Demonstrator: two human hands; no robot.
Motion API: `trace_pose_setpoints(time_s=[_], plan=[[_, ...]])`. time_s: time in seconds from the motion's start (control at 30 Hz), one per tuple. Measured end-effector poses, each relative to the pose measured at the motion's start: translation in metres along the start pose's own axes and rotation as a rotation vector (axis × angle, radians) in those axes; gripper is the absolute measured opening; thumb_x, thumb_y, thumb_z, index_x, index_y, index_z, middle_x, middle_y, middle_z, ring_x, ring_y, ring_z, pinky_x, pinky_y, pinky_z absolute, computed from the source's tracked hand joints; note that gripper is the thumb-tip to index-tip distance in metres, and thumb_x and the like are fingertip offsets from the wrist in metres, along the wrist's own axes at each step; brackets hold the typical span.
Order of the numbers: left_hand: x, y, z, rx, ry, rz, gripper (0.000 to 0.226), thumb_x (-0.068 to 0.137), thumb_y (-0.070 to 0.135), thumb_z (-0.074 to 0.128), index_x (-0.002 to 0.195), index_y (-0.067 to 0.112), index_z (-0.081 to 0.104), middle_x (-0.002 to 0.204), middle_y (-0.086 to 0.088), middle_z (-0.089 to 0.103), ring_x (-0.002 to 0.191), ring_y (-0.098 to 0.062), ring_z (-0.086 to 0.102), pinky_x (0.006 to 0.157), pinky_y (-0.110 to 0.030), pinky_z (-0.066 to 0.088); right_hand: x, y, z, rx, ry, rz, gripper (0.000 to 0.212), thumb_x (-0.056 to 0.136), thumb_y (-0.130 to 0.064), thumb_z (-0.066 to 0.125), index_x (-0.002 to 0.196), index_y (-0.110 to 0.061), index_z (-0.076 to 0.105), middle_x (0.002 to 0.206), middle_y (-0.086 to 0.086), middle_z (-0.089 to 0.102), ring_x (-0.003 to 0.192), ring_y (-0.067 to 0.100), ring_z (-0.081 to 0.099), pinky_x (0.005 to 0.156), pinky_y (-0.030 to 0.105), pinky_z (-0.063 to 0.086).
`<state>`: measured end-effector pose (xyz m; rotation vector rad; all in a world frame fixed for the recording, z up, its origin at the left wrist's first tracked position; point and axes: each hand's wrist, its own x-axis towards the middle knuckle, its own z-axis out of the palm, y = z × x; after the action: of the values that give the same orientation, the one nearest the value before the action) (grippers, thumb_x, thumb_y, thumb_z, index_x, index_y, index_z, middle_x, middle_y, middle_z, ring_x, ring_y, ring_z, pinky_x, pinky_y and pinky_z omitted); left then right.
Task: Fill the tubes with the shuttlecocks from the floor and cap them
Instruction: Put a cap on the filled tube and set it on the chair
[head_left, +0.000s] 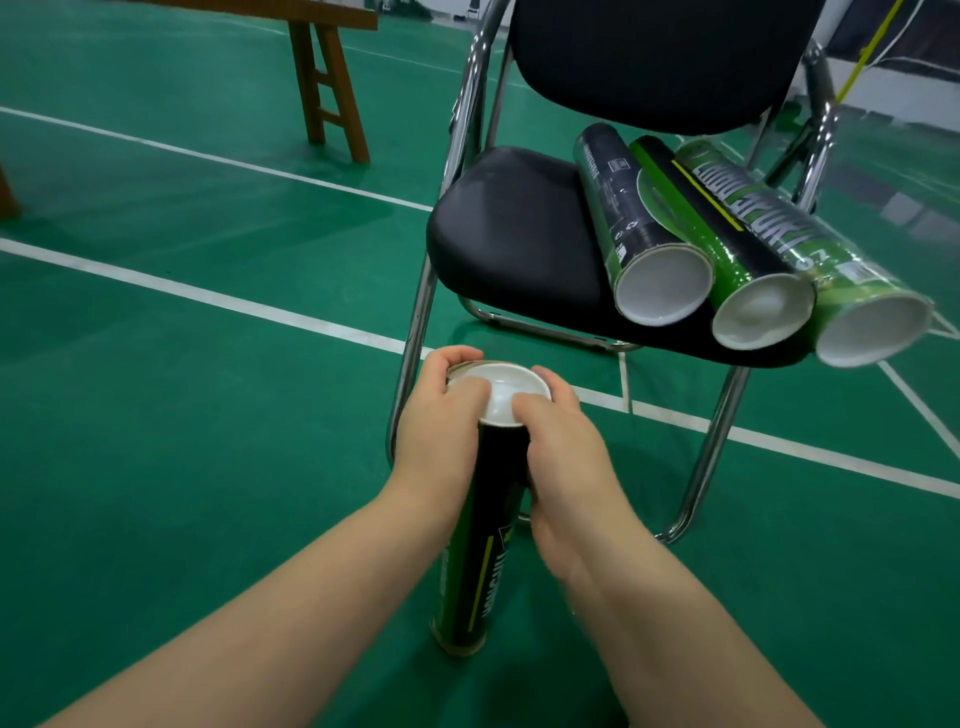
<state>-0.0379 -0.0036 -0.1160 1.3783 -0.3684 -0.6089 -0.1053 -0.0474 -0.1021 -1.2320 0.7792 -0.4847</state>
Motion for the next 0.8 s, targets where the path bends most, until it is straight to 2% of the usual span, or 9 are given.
trace_pose_setpoints(time_s=[0.03,0.1,0.2,0.27,0.33,0.4,0.53,0.7,0.8], plan=[[-0.001,0.003,-0.001,0.042,-0.024,-0.031,0.025,0.077,0.016,0.049,0.097,0.028,0.055,0.094,-0.004,0.065,0.077,-0.019,0.058,0.062,-0.029,0.044,-0.001,-0.003,-0.004,-0.043,-0.040,0.054,0.037,0.090,-0.010,0.040,0.122,-0.026,0.049,0.082,-0.003,0.063,0.057,0.005,0.060,0.048,0.018,0.046],[-0.005,0.007,-0.004,0.114,-0.092,-0.111,0.025,0.086,0.019,0.051,0.108,0.029,0.049,0.099,-0.002,0.063,0.079,-0.017,0.057,0.059,-0.028,0.038,-0.004,-0.009,-0.013,-0.148,-0.127,0.158,0.027,0.092,-0.019,0.044,0.117,-0.022,0.054,0.073,-0.004,0.061,0.053,0.007,0.058,0.054,0.026,0.047],[-0.022,0.012,-0.010,0.134,-0.189,-0.216,0.026,0.087,0.032,0.058,0.110,0.028,0.048,0.094,0.004,0.063,0.075,-0.007,0.058,0.059,-0.026,0.040,-0.011,-0.009,-0.022,-0.304,-0.251,0.191,0.020,0.090,-0.031,0.051,0.108,-0.025,0.058,0.083,-0.004,0.068,0.081,0.020,0.064,0.075,0.043,0.049],[-0.035,0.013,-0.013,0.139,-0.183,-0.209,0.022,0.085,0.029,0.059,0.107,0.026,0.053,0.093,0.006,0.065,0.071,-0.002,0.059,0.055,-0.023,0.041,-0.021,-0.008,-0.022,-0.321,-0.303,0.145,0.016,0.086,-0.026,0.057,0.100,-0.030,0.062,0.086,-0.005,0.069,0.089,0.020,0.065,0.081,0.042,0.049],[-0.049,0.011,-0.017,0.187,-0.152,-0.142,0.022,0.081,0.025,0.064,0.102,0.026,0.057,0.094,0.005,0.066,0.074,-0.002,0.060,0.055,-0.023,0.041,-0.036,-0.007,-0.021,-0.360,-0.345,0.095,0.025,0.077,-0.022,0.064,0.100,-0.033,0.063,0.089,-0.006,0.070,0.086,0.012,0.063,0.078,0.035,0.049],[-0.063,0.015,-0.021,0.249,-0.139,-0.074,0.030,0.066,0.030,0.068,0.094,0.026,0.058,0.092,0.005,0.068,0.082,-0.010,0.063,0.064,-0.026,0.047,-0.051,-0.010,-0.020,-0.371,-0.372,0.043,0.038,0.069,-0.018,0.065,0.104,-0.031,0.061,0.089,-0.005,0.069,0.079,0.008,0.062,0.074,0.030,0.049],[-0.089,0.038,-0.034,0.330,-0.132,0.048,0.042,0.053,0.034,0.063,0.094,0.026,0.061,0.094,0.005,0.069,0.092,-0.014,0.064,0.087,-0.037,0.051,-0.081,-0.023,-0.015,-0.384,-0.354,-0.101,0.039,0.076,-0.002,0.064,0.103,-0.031,0.061,0.088,-0.007,0.066,0.075,0.007,0.060,0.071,0.029,0.051],[-0.118,0.065,-0.052,0.427,-0.159,0.203,0.048,0.055,0.035,0.065,0.102,0.024,0.062,0.093,0.007,0.069,0.087,-0.009,0.065,0.079,-0.028,0.053,-0.114,-0.036,-0.007,-0.489,-0.310,-0.322,0.053,0.071,-0.011,0.076,0.117,-0.028,0.057,0.106,-0.006,0.067,0.094,0.012,0.064,0.085,0.032,0.055],[-0.131,0.081,-0.055,0.468,-0.104,0.324,0.044,0.054,0.035,0.065,0.097,0.028,0.060,0.087,0.013,0.067,0.077,0.003,0.061,0.070,-0.017,0.050,-0.125,-0.043,-0.004,-0.479,-0.304,-0.449,0.058,0.067,-0.013,0.080,0.115,-0.031,0.054,0.106,-0.009,0.065,0.097,0.010,0.062,0.084,0.025,0.053]])
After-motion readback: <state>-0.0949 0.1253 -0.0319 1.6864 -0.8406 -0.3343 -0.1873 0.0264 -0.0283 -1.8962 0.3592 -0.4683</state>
